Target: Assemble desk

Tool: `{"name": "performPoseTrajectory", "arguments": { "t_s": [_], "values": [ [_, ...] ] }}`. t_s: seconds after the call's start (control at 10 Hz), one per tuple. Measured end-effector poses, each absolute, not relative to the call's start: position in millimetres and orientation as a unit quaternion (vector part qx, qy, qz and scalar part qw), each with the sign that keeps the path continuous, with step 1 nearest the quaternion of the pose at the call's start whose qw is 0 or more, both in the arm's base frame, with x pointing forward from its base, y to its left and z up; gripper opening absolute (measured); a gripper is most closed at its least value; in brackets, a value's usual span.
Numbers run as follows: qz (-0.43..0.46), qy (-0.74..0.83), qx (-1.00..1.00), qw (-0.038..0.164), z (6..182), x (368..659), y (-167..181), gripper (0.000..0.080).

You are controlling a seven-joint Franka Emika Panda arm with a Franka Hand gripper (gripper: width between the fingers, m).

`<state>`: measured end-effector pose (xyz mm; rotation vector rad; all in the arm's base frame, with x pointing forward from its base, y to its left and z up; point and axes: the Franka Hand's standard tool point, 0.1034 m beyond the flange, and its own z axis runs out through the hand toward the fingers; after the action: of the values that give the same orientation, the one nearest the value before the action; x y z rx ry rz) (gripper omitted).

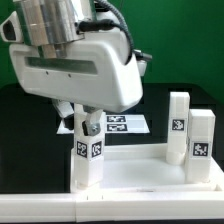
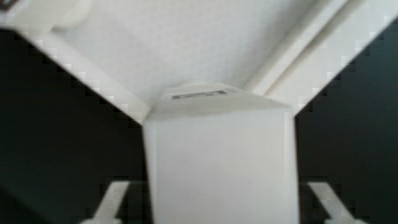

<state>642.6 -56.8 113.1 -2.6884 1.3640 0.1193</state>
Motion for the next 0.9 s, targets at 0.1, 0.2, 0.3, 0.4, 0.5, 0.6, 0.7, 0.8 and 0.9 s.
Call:
{"name": "performPoseTrajectory", "arguments": {
  "t_s": [0.1, 0.2, 0.3, 0.4, 0.5, 0.6, 0.7, 0.8, 0.9],
  "values": [
    [0.037, 0.503, -0.862, 0.058, 113.0, 642.0, -56.2, 0.0291],
    [0.033, 0.578, -0.813, 0.051, 112.8, 642.7, -57.1, 0.0291],
    [0.018, 0.666, -0.745, 0.047, 111.8, 640.3, -60.1, 0.0290],
    [0.011, 0.722, -0.690, 0.059, 111.2, 634.4, -61.7, 0.0291],
    [0.011, 0.724, -0.688, 0.058, 111.2, 636.1, -61.7, 0.0291],
    [0.010, 0.716, -0.695, 0.058, 111.2, 636.1, -61.9, 0.0291],
    [0.002, 0.663, -0.747, 0.051, 112.0, 636.2, -62.8, 0.0297],
    [-0.009, 0.567, -0.823, 0.039, 113.5, 637.0, -60.7, 0.0297],
    [-0.009, 0.485, -0.874, 0.038, 113.9, 636.5, -55.9, 0.0525]
  ]
}}
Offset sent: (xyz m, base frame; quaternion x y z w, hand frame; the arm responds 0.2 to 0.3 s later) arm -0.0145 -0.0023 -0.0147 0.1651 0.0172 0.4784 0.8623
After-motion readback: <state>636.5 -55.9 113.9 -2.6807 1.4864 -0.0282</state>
